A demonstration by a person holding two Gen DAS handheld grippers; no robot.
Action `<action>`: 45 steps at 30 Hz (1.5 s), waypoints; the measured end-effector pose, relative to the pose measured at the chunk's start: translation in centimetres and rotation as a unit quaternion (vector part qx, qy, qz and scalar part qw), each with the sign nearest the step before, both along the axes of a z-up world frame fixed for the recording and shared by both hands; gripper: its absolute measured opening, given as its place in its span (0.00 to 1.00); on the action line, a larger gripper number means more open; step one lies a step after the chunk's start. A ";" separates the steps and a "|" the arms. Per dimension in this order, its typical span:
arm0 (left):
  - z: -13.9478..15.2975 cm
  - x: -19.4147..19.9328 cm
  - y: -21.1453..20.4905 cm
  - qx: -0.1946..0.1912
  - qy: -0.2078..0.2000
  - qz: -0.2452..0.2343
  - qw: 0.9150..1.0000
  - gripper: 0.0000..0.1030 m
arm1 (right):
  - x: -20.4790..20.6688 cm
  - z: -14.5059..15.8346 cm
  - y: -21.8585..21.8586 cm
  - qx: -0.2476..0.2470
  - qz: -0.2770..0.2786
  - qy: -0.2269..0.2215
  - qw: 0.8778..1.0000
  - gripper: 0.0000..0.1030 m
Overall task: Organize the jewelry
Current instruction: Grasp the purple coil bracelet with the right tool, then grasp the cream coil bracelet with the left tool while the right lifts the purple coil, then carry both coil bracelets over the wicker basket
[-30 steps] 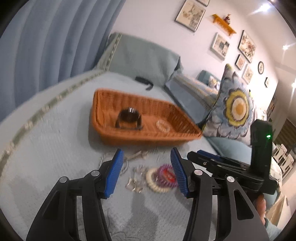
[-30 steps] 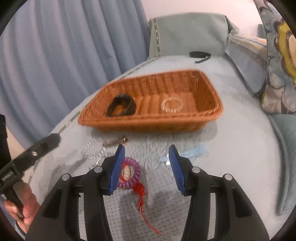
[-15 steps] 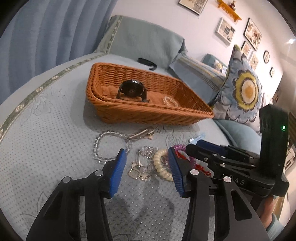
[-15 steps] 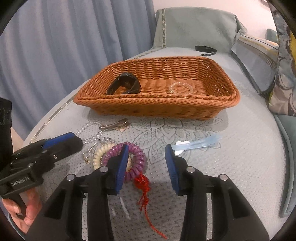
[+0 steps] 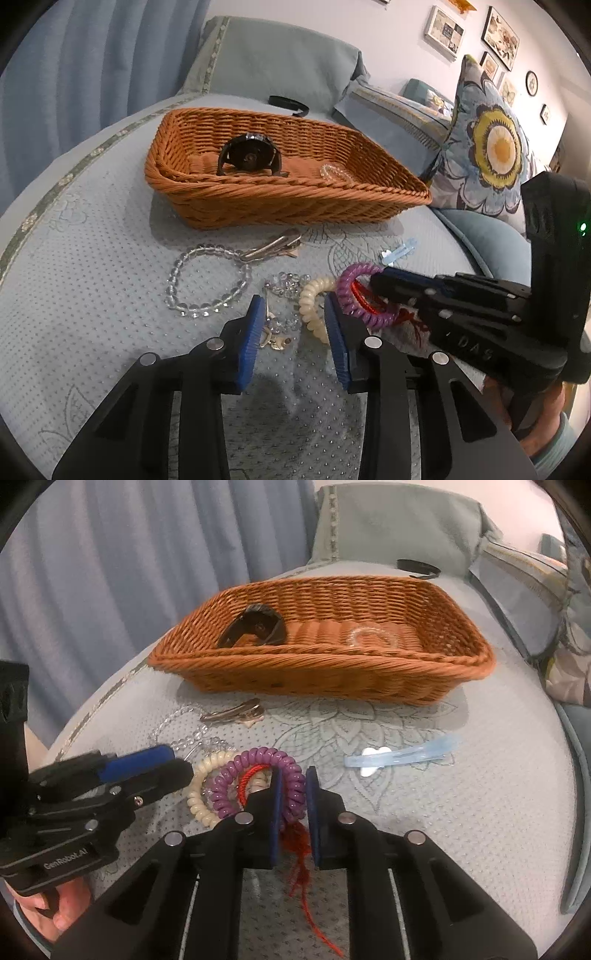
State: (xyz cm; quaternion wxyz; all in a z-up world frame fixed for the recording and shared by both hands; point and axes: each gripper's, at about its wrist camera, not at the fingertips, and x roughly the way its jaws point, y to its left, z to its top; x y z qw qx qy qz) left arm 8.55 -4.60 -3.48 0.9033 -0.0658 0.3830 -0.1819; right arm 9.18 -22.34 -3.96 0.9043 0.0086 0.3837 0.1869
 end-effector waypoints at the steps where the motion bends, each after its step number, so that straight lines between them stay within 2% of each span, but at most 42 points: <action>1: 0.0 0.0 -0.1 0.003 0.001 -0.002 1.000 0.31 | 0.0 0.1 -0.5 0.010 -0.006 0.002 1.000 0.10; 6: -0.3 0.4 -1.2 0.033 0.008 -0.005 0.999 0.29 | 0.0 0.0 -2.6 0.034 -0.026 0.015 0.999 0.10; 11: -0.2 0.1 -2.1 0.065 -0.005 -0.004 0.998 0.24 | 0.0 0.1 -3.3 0.041 -0.033 0.018 0.998 0.10; 12: -0.1 0.1 -2.1 0.068 -0.007 -0.004 0.998 0.21 | -0.1 0.1 -3.4 0.040 -0.033 0.018 0.999 0.10; 14: 0.0 -0.2 -2.2 0.071 -0.014 -0.007 0.997 0.07 | -0.1 0.2 -3.3 0.038 -0.035 0.016 0.999 0.10; 18: 0.1 -0.8 -2.4 0.079 -0.021 -0.005 0.997 0.07 | -0.3 0.5 -3.9 0.044 -0.040 0.011 0.998 0.10; 29: 1.2 -3.0 -0.5 0.008 -0.033 0.000 0.999 0.07 | -0.7 1.1 -5.6 0.071 -0.048 -0.003 0.996 0.10; 34: 2.1 -3.7 0.3 -0.023 -0.056 0.006 0.998 0.06 | -1.1 1.6 -5.8 0.083 -0.041 -0.018 0.996 0.10; 38: 3.6 -4.0 0.9 -0.045 -0.081 0.014 0.996 0.05 | -2.0 3.1 -6.0 0.097 -0.033 -0.051 0.993 0.10; 39: 4.3 -3.9 1.1 -0.051 -0.090 0.018 0.995 0.00 | -2.1 3.5 -6.0 0.098 -0.032 -0.058 0.993 0.10; 40: 4.6 -3.7 1.2 -0.053 -0.093 0.019 0.994 0.00 | -2.3 4.1 -6.0 0.099 -0.031 -0.067 0.992 0.10; 45: 7.8 -1.7 1.4 -0.051 -0.130 0.025 0.990 0.00 | -1.7 7.1 -5.7 0.089 -0.036 -0.103 0.990 0.10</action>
